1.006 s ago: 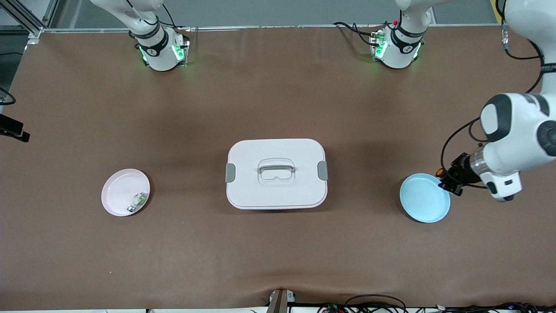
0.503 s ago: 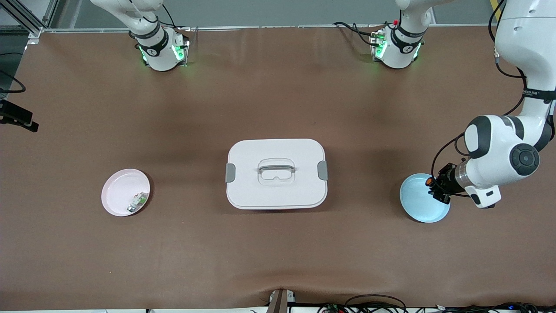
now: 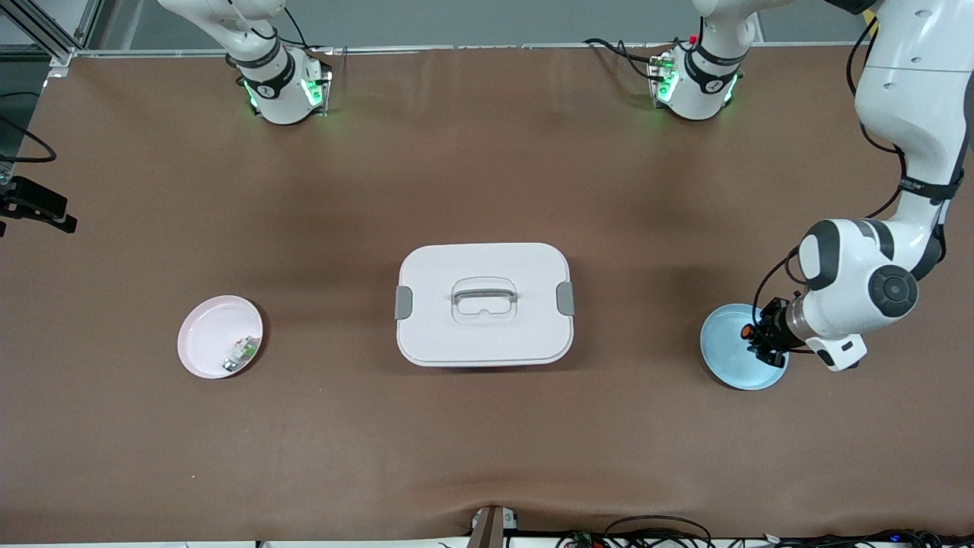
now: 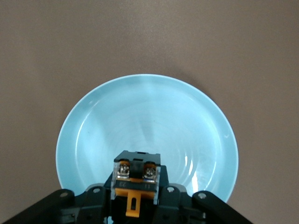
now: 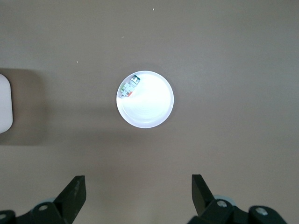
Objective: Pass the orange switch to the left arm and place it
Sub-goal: 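Lower the switch with the left gripper onto the light-blue plate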
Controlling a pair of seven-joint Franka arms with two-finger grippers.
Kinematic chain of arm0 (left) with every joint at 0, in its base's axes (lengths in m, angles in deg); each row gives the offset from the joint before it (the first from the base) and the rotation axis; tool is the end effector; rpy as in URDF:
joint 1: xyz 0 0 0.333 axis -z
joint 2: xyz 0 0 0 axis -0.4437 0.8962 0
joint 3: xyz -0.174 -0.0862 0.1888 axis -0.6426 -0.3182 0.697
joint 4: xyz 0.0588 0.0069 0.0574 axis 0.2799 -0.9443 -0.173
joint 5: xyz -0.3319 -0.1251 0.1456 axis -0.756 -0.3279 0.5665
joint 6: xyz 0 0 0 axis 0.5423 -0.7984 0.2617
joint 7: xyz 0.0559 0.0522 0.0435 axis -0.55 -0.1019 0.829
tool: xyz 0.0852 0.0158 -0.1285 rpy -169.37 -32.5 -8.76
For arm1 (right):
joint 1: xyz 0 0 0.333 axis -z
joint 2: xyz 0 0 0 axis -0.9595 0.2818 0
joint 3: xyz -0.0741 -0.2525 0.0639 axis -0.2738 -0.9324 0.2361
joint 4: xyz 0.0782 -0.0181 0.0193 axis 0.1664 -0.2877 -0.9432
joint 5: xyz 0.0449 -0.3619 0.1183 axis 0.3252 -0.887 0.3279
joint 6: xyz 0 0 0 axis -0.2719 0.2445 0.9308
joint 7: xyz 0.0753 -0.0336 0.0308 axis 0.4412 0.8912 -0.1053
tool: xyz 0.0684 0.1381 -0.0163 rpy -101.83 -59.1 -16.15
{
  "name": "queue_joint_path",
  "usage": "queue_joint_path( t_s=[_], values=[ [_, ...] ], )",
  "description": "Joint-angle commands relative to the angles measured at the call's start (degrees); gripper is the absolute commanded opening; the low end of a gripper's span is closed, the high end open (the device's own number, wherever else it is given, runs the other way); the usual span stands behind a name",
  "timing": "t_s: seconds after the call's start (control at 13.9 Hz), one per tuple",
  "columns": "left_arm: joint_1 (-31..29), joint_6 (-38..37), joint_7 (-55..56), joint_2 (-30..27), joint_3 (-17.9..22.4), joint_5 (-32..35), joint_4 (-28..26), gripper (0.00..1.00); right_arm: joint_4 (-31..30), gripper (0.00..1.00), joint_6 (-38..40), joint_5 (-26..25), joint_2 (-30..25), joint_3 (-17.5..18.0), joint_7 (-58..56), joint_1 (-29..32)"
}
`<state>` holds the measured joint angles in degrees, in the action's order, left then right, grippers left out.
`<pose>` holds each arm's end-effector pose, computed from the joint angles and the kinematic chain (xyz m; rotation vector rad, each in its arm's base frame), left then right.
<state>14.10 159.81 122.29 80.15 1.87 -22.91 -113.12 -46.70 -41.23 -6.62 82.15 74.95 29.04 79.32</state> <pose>0.6225 0.0067 0.1407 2.4794 1.8964 -0.0255 0.5657 -0.0673 0.5360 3.1366 0.0871 0.0098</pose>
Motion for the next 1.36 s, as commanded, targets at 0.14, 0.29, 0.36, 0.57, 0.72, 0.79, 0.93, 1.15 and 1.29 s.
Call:
queue_joint_path(
  t_s=[0.14, 0.29, 0.36, 0.57, 0.72, 0.79, 0.93, 1.15, 1.29],
  values=[
    [2.84, 1.35, 2.88, 2.23, 2.34, 1.86, 1.76, 0.14, -1.60, 1.00, -0.78, 0.31, -2.20, -0.02, 0.40, 0.03],
    [2.84, 1.35, 2.88, 3.28, 2.34, 1.86, 2.46, 0.14, -1.25, 1.00, -0.25, 0.48, -2.20, 0.24, 6.60, -0.15],
    [2.84, 1.35, 2.88, 3.54, 2.34, 1.86, 2.55, 0.14, -1.16, 1.00, 0.62, 0.48, -2.20, 0.24, 8.64, -0.41],
    [2.75, 1.35, 2.88, 4.07, 2.51, 2.12, 3.25, 0.18, -1.07, 1.00, 2.73, 0.57, -2.20, -0.02, 8.58, -0.32],
    [2.84, 1.35, 2.79, 4.16, 2.95, 2.21, 3.34, 0.31, -0.72, 1.00, 2.65, 1.70, -2.12, -0.28, 8.84, 0.12],
    [2.92, 1.35, 2.70, 4.08, 2.95, 2.21, 3.34, 0.37, -0.63, 1.00, 2.83, 3.28, -2.20, -0.37, 8.75, 0.64],
    [2.92, 1.26, 2.70, 4.07, 2.95, 2.21, 3.69, 0.64, -0.63, 1.00, 3.79, 3.65, -2.20, -0.20, 8.40, 0.82],
    [2.92, 1.08, 2.70, 3.81, 2.95, 2.38, 3.78, 1.00, -0.28, 1.00, 3.44, 3.38, -2.12, -0.11, 8.31, 0.73],
    [2.92, 0.64, 2.70, 3.20, 3.04, 2.30, 3.78, 1.00, -0.11, 1.00, 3.53, 3.38, -2.03, -0.11, 8.31, 0.56]
  ],
)
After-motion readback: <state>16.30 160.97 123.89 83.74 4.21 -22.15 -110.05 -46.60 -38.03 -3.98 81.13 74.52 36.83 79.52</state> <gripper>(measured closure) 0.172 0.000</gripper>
